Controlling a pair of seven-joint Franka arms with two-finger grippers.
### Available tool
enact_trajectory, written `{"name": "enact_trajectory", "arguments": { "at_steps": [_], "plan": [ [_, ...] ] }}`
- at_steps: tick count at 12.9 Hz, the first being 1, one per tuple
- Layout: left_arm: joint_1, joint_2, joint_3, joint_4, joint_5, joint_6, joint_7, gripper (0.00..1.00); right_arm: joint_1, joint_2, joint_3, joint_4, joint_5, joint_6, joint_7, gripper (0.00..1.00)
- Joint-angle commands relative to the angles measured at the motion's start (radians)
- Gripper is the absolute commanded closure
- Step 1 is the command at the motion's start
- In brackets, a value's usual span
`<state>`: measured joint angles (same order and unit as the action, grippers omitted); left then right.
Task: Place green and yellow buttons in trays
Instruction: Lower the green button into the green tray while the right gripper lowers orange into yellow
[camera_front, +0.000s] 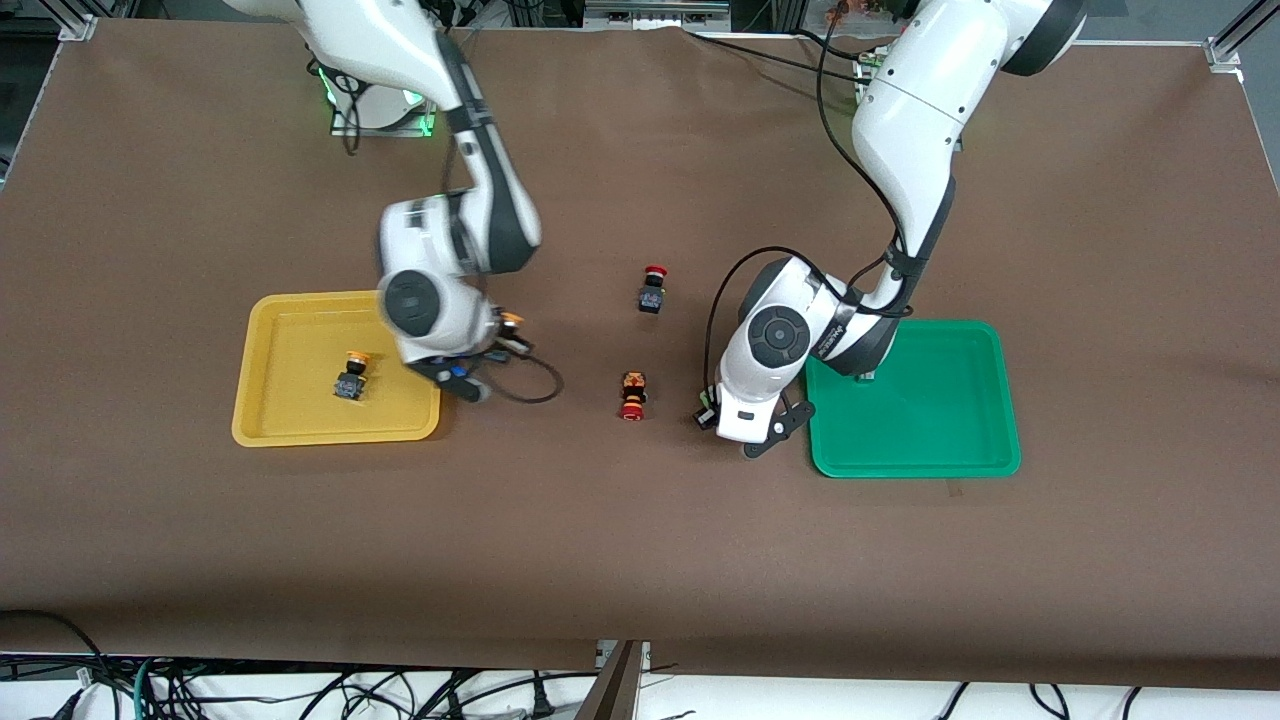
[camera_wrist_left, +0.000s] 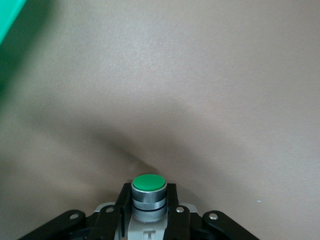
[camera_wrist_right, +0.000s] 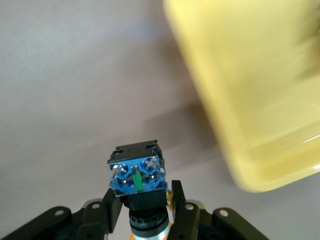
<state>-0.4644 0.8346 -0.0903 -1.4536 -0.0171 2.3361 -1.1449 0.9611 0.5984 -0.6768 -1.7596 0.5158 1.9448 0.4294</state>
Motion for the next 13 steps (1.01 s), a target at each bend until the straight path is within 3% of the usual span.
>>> {"name": "enact_trajectory", "arguments": {
  "at_steps": [1, 4, 5, 6, 7, 9, 12, 13],
  "plan": [
    [0.073, -0.095, -0.005, -0.024, 0.023, -0.105, 0.23, 1.0, -0.002, -0.002, -0.102, -0.047, -0.022, -0.014, -0.29, 1.0],
    [0.246, -0.25, 0.004, -0.176, 0.009, -0.161, 0.809, 1.0, -0.013, 0.026, -0.101, -0.141, -0.019, 0.162, -0.357, 0.93],
    [0.291, -0.282, 0.015, -0.221, 0.009, -0.161, 0.961, 1.0, -0.016, 0.041, -0.101, -0.156, -0.005, 0.205, -0.392, 0.82],
    [0.317, -0.302, 0.046, -0.255, 0.011, -0.161, 1.085, 1.0, -0.03, 0.056, -0.101, -0.156, 0.03, 0.216, -0.418, 0.64],
    [0.326, -0.321, 0.079, -0.29, 0.009, -0.161, 1.193, 1.0, -0.035, 0.063, -0.099, -0.156, 0.079, 0.217, -0.435, 0.31],
    [0.331, -0.338, 0.13, -0.381, 0.009, -0.156, 1.322, 1.0, -0.035, 0.072, -0.099, -0.152, 0.104, 0.206, -0.44, 0.05],
    [0.343, -0.328, 0.146, -0.496, 0.009, -0.066, 1.346, 0.98, -0.024, 0.048, -0.104, -0.129, 0.105, 0.16, -0.387, 0.02],
    [0.345, -0.325, 0.146, -0.528, 0.009, -0.01, 1.337, 0.57, -0.022, 0.029, -0.106, -0.107, 0.104, 0.132, -0.353, 0.02]
  ]
}}
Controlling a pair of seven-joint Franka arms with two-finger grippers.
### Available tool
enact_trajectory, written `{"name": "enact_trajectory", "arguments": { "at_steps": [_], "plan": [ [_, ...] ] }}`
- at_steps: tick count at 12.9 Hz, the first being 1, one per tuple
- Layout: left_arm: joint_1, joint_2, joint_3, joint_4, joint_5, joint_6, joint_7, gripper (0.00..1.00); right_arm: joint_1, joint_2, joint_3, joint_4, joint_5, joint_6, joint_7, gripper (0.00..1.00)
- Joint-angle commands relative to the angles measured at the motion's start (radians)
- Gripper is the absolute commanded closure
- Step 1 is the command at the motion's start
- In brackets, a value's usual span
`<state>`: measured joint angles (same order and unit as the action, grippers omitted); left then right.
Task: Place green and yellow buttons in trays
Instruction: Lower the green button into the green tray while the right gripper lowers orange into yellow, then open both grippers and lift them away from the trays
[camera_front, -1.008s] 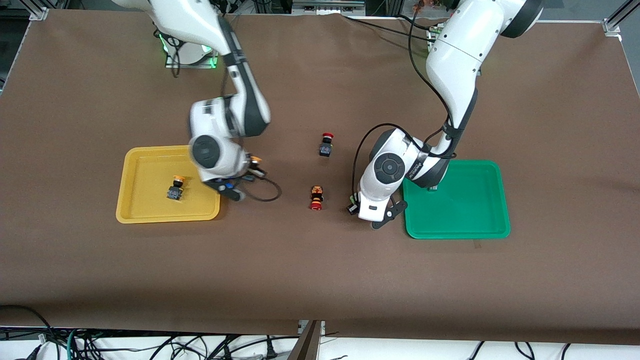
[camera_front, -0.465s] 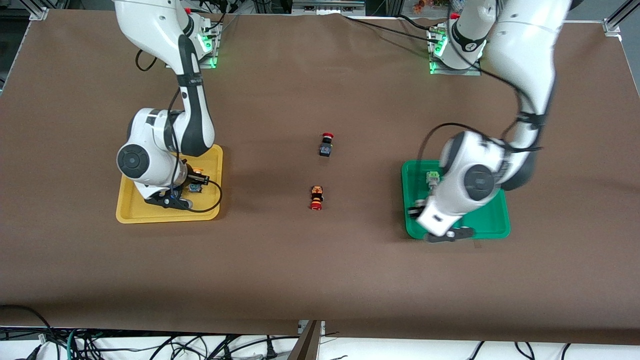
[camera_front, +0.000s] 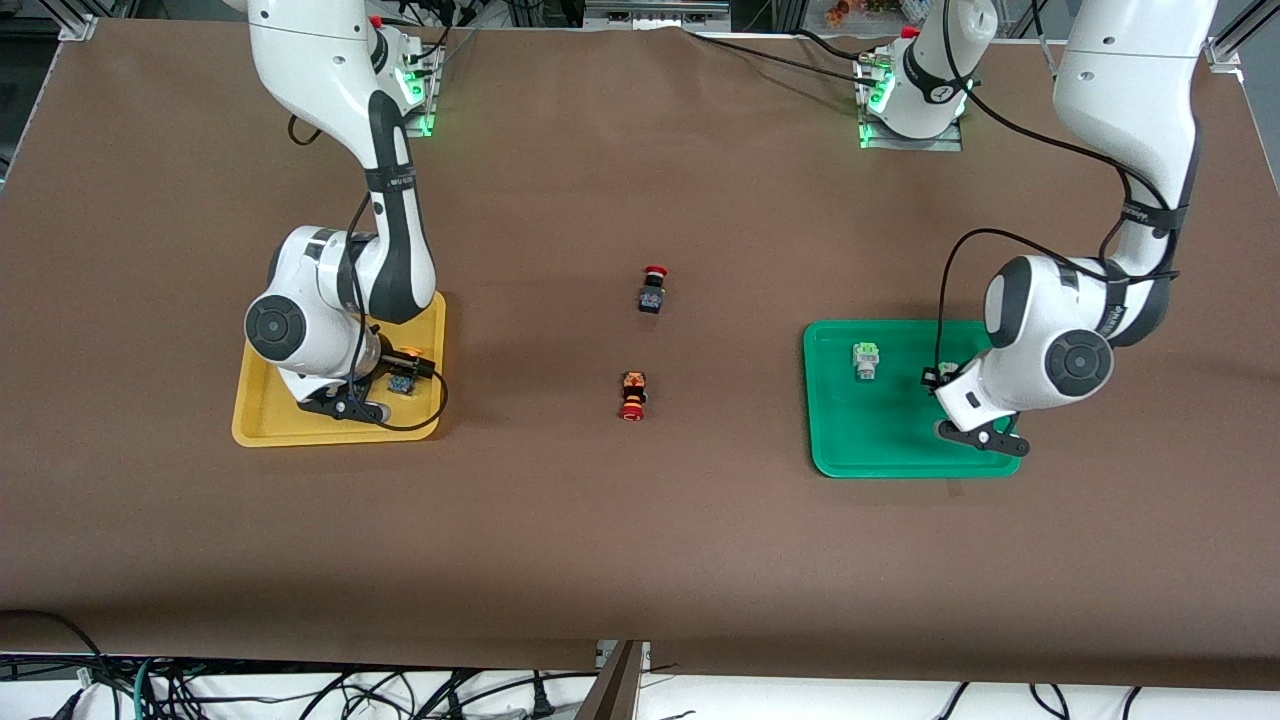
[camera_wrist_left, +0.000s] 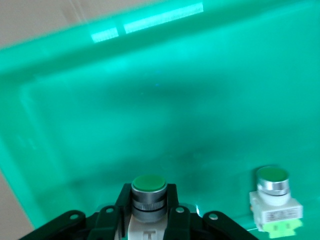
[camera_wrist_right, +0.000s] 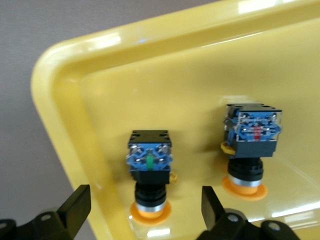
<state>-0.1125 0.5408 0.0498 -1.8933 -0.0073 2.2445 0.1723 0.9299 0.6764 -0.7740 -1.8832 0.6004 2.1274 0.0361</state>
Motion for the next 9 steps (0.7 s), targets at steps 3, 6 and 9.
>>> {"name": "enact_trajectory", "arguments": {
  "at_steps": [3, 6, 9],
  "plan": [
    [-0.006, -0.099, 0.005, -0.029, -0.042, 0.0, -0.106, 0.0, 0.032, -0.103, -0.03, 0.074, 0.004, -0.157, 0.149, 0.01],
    [-0.013, -0.194, 0.005, 0.194, -0.043, -0.266, -0.154, 0.0, 0.102, -0.159, -0.094, 0.145, -0.065, -0.259, 0.258, 0.01],
    [-0.007, -0.289, 0.041, 0.362, -0.043, -0.53, -0.155, 0.0, 0.129, -0.242, -0.111, 0.194, -0.152, -0.34, 0.284, 0.01]
  ]
}}
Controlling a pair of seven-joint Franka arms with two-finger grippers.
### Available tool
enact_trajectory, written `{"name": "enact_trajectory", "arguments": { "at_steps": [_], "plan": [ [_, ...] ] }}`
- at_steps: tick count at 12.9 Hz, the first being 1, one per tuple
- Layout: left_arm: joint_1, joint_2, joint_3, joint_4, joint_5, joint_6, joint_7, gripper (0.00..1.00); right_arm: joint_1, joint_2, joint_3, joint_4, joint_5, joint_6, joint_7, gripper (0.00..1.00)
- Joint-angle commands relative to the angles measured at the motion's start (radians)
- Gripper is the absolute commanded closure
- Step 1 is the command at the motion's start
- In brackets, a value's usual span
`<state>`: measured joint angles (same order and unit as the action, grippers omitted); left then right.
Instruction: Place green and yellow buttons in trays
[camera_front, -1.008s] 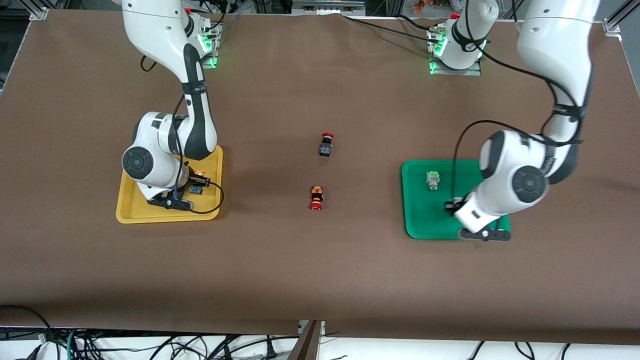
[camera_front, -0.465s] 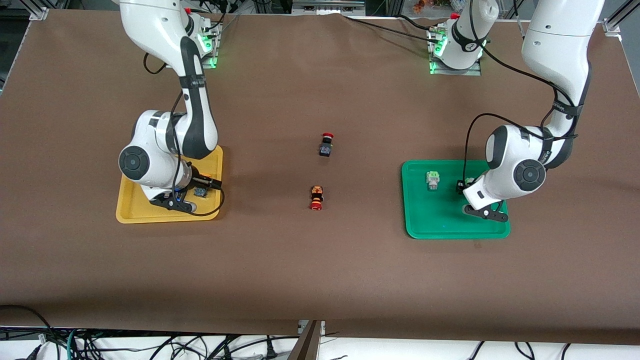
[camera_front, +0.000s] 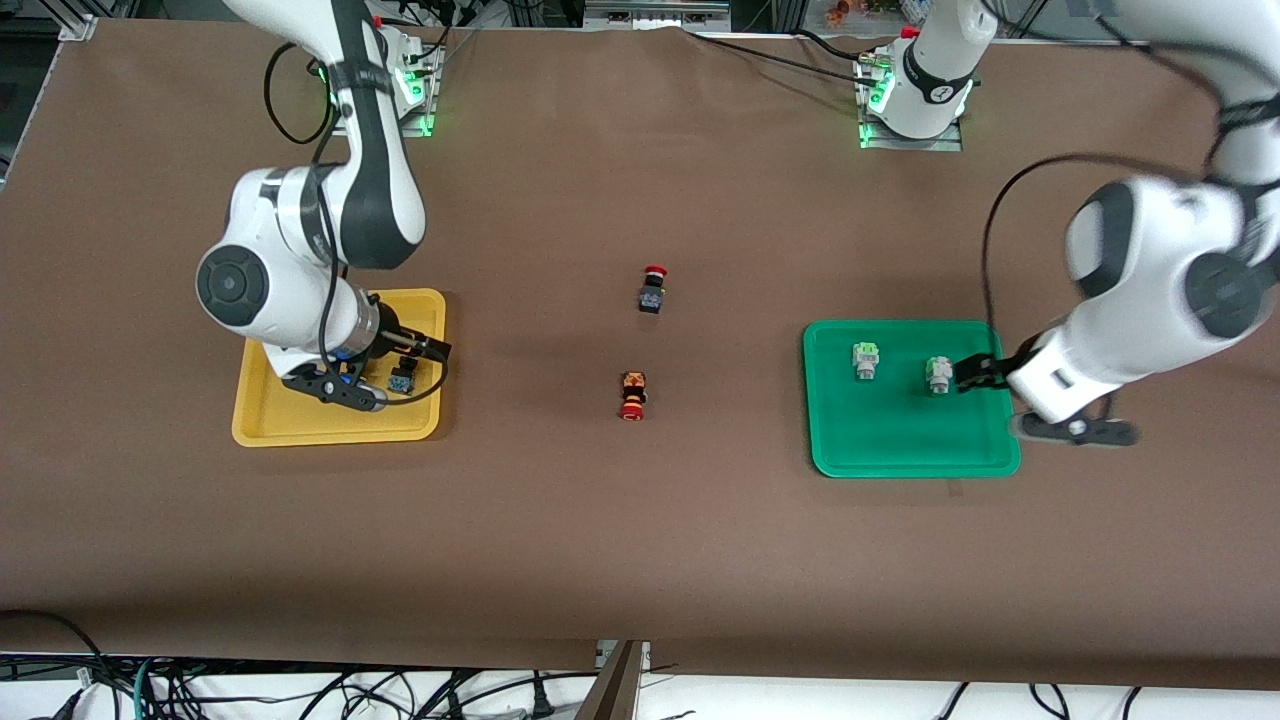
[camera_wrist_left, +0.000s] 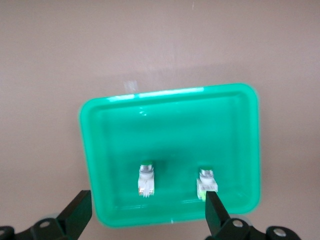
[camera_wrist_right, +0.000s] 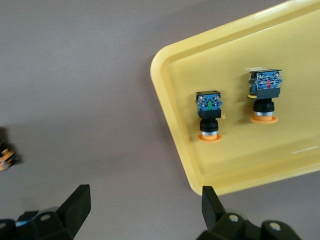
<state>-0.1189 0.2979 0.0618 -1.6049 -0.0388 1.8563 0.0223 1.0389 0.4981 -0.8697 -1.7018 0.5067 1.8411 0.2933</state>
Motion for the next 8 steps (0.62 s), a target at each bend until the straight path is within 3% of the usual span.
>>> {"name": "enact_trajectory", "arguments": {
  "at_steps": [1, 6, 8],
  "plan": [
    [0.001, -0.086, 0.047, 0.085, -0.015, -0.194, -0.005, 0.0, 0.024, -0.113, -0.012, 0.014, -0.118, -0.069, 0.027, 0.01],
    [0.025, -0.226, 0.061, 0.079, -0.003, -0.359, -0.113, 0.0, 0.014, -0.309, 0.01, 0.014, -0.287, -0.209, 0.0, 0.01],
    [0.028, -0.255, 0.061, 0.069, -0.001, -0.37, -0.111, 0.0, -0.167, -0.403, 0.201, 0.022, -0.38, -0.258, -0.016, 0.01]
  ]
}}
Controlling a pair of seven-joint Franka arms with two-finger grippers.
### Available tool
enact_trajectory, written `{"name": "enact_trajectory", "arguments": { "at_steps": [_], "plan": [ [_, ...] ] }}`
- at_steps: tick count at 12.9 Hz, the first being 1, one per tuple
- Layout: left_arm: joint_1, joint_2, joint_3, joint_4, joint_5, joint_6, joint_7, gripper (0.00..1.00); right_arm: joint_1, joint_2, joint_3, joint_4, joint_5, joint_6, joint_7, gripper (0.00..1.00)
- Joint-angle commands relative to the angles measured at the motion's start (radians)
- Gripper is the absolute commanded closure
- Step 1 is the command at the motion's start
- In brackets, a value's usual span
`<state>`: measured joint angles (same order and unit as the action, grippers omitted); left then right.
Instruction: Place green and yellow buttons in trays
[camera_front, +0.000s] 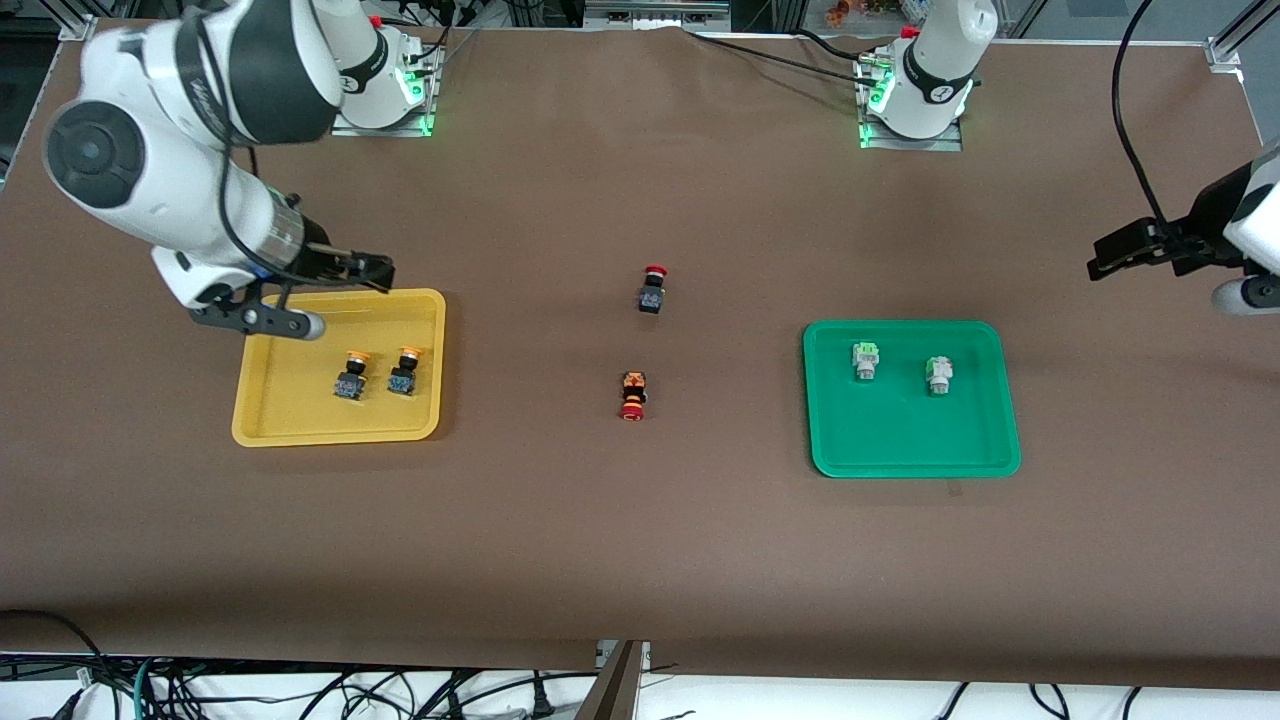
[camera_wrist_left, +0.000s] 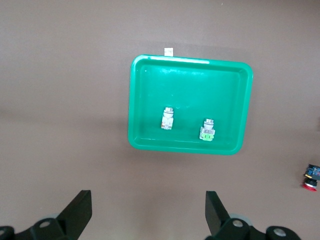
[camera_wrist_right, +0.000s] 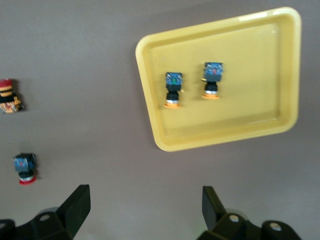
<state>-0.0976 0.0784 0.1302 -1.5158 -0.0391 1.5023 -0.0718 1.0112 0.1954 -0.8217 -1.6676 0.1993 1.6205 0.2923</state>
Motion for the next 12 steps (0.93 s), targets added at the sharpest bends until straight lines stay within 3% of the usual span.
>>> {"name": "enact_trajectory", "arguments": {
  "at_steps": [1, 2, 5, 6, 10, 12],
  "plan": [
    [0.018, -0.025, -0.007, -0.021, -0.001, -0.017, -0.016, 0.0, -0.24, -0.143, 0.264, -0.014, -0.11, -0.056, -0.015, 0.01],
    [0.022, 0.006, -0.006, -0.005, -0.002, -0.037, -0.014, 0.0, -0.328, -0.178, 0.35, -0.017, -0.124, -0.071, -0.015, 0.01],
    [0.006, 0.056, -0.009, 0.077, -0.002, -0.074, -0.016, 0.0, -0.53, -0.234, 0.513, -0.023, -0.124, -0.111, -0.067, 0.01],
    [0.006, 0.069, -0.011, 0.089, -0.002, -0.074, -0.016, 0.0, -0.568, -0.241, 0.539, -0.023, -0.126, -0.12, -0.08, 0.01],
    [0.006, 0.077, -0.011, 0.092, -0.005, -0.076, -0.017, 0.0, -0.579, -0.258, 0.549, -0.059, -0.173, -0.088, -0.105, 0.01],
    [0.006, 0.077, -0.011, 0.092, -0.004, -0.076, -0.017, 0.0, -0.653, -0.26, 0.631, -0.061, -0.175, -0.087, -0.105, 0.01]
  ]
}}
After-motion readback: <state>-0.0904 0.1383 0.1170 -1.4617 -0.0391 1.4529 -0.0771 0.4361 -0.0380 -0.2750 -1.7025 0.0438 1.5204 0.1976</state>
